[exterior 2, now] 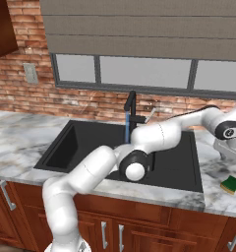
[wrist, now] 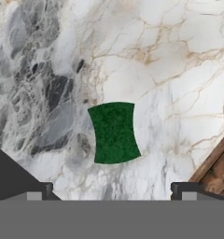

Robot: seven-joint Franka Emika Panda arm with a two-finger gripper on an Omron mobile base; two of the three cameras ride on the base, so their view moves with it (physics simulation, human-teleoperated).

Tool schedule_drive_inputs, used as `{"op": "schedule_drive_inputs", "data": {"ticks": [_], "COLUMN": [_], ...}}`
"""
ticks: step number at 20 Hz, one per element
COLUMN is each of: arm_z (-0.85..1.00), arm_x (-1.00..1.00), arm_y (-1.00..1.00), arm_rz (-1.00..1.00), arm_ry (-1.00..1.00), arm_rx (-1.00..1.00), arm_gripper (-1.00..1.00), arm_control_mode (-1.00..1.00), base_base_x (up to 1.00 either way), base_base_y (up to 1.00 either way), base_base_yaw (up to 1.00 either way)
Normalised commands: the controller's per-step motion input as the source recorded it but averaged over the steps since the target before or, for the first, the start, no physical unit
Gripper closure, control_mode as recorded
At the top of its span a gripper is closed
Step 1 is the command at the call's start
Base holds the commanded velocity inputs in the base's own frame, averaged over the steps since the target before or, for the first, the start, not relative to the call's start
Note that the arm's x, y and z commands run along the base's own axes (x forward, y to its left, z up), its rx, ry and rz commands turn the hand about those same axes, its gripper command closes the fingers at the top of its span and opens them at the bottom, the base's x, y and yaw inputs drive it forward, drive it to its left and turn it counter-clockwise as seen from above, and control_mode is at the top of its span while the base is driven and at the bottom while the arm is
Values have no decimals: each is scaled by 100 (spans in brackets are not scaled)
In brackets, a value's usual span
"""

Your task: Soak the sponge with water for a few seconds and then drop it inside the sink.

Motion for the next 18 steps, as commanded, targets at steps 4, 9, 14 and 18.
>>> {"op": "schedule_drive_inputs", "data": {"ticks": [4,9,14,18], "arm_z": [-23,-23,-2,0], "arm_x": [18,15,14,3], "arm_y": [0,-1,-11,-24], "arm_rz": [0,0,0,0], "arm_ry": [0,0,0,0], "arm_rx": [5,3,0,0], "arm_gripper": [-100,-100,-100,-100], "arm_control_mode": [-100,-100,-100,-100], "base_base_x": [0,0,0,0], "base_base_y": [0,0,0,0], "base_base_yaw": [0,0,0,0]}}
